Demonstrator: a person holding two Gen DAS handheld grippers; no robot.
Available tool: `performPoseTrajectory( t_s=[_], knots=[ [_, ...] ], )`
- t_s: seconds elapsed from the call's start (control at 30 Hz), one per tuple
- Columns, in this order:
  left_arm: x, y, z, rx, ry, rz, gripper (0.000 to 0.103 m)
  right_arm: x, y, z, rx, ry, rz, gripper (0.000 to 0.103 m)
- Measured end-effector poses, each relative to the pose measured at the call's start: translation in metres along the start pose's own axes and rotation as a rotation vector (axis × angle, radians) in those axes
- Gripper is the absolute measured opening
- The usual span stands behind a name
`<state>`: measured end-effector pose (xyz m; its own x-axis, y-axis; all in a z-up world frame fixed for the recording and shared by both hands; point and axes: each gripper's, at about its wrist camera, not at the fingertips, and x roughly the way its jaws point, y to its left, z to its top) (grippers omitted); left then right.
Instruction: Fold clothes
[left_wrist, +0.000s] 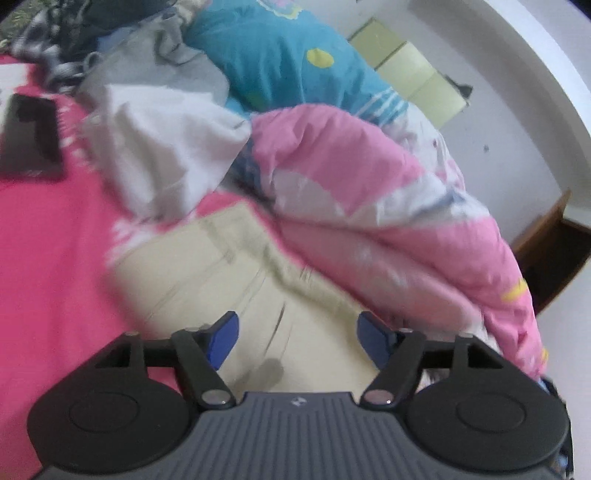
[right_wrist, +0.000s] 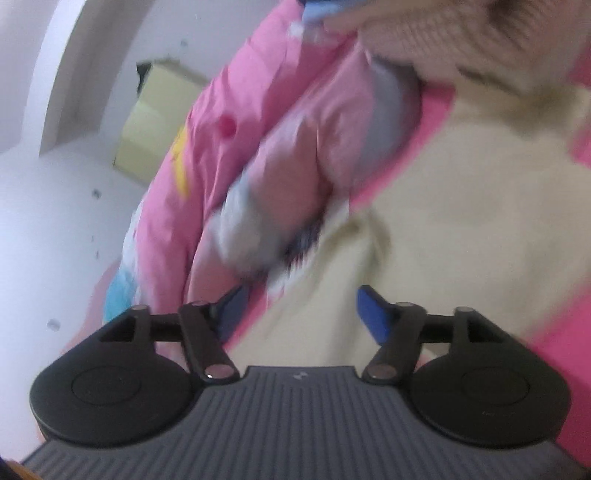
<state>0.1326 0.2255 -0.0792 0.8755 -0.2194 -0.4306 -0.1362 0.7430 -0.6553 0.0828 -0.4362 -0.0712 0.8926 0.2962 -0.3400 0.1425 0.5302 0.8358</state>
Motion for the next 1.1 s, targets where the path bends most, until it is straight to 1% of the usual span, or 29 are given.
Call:
performPoseTrajectory(
  t_s=[0.03, 0.1, 0.17, 0.2, 0.23, 0.27, 0.3, 0.37, 0.43, 0.5, 0.57, 0.63, 0.67, 0.7, 0.73, 0.77, 0.8, 0.83, 0.9, 1.03, 1.1],
  knots=[
    [-0.006, 0.004, -0.007, -0.009, 0.022, -0.008, 0.084, -0.007, -0.003, -0.011, 0.017, 0.033, -0.013, 0.075],
    [-0.015, 0.011, -0.022, -0.027, 0.064, -0.025, 0.090, -0.009, -0.008, -0.033, 0.043, 0.098, -0.049, 0.078],
    [-0.011, 0.018, -0.036, -0.045, 0.096, -0.035, 0.091, -0.005, -0.014, -0.052, 0.062, 0.161, -0.090, 0.078],
    [-0.003, 0.021, -0.041, -0.056, 0.110, -0.019, 0.091, -0.002, -0.016, -0.061, 0.065, 0.184, -0.106, 0.080],
    [0.003, 0.023, -0.044, -0.062, 0.108, -0.006, 0.091, 0.004, -0.014, -0.063, 0.046, 0.175, -0.107, 0.082],
    [0.009, 0.023, -0.044, -0.062, 0.084, 0.000, 0.091, 0.010, -0.012, -0.064, 0.029, 0.168, -0.105, 0.087],
    [0.014, 0.022, -0.044, -0.053, 0.058, 0.007, 0.091, 0.018, -0.009, -0.061, 0.017, 0.166, -0.094, 0.090],
    [0.026, 0.016, -0.039, -0.009, 0.011, 0.030, 0.090, 0.038, -0.006, -0.053, 0.003, 0.163, -0.077, 0.091],
    [0.042, 0.011, -0.036, 0.047, -0.034, 0.072, 0.082, 0.060, -0.006, -0.043, -0.010, 0.157, -0.058, 0.091],
    [0.058, 0.007, -0.032, 0.089, -0.057, 0.114, 0.081, 0.081, -0.004, -0.031, -0.027, 0.133, -0.057, 0.091],
    [0.070, 0.004, -0.028, 0.108, -0.076, 0.130, 0.080, 0.100, -0.003, -0.021, -0.048, 0.098, -0.053, 0.090],
    [0.077, 0.003, -0.025, 0.099, -0.092, 0.147, 0.071, 0.116, -0.003, -0.014, -0.061, 0.062, -0.063, 0.086],
    [0.080, 0.003, -0.023, 0.089, -0.099, 0.155, 0.066, 0.124, -0.004, -0.010, -0.068, 0.045, -0.068, 0.080],
    [0.083, 0.004, -0.022, 0.079, -0.107, 0.164, 0.053, 0.131, -0.005, -0.007, -0.071, 0.028, -0.072, 0.071],
    [0.086, 0.004, -0.020, 0.070, -0.110, 0.170, 0.045, 0.136, -0.007, -0.005, -0.060, 0.015, -0.076, 0.062],
    [0.087, 0.004, -0.018, 0.065, -0.110, 0.175, 0.041, 0.141, -0.010, -0.003, -0.048, 0.002, -0.079, 0.036],
    [0.086, 0.002, -0.017, 0.064, -0.113, 0.180, 0.036, 0.146, -0.014, -0.001, -0.029, -0.006, -0.079, 0.012],
    [0.085, 0.000, -0.016, 0.067, -0.118, 0.187, 0.030, 0.148, -0.020, 0.000, 0.014, 0.001, -0.068, 0.007],
    [0.078, -0.006, -0.015, 0.073, -0.128, 0.198, 0.025, 0.141, -0.023, 0.000, 0.048, -0.009, -0.046, 0.004],
    [0.044, -0.007, -0.014, 0.034, -0.134, 0.176, 0.019, 0.117, -0.014, -0.004, 0.087, -0.026, 0.004, 0.003],
    [0.023, -0.005, -0.016, 0.017, -0.133, 0.163, 0.019, 0.103, -0.008, -0.008, 0.093, -0.027, 0.015, 0.003]
  ],
)
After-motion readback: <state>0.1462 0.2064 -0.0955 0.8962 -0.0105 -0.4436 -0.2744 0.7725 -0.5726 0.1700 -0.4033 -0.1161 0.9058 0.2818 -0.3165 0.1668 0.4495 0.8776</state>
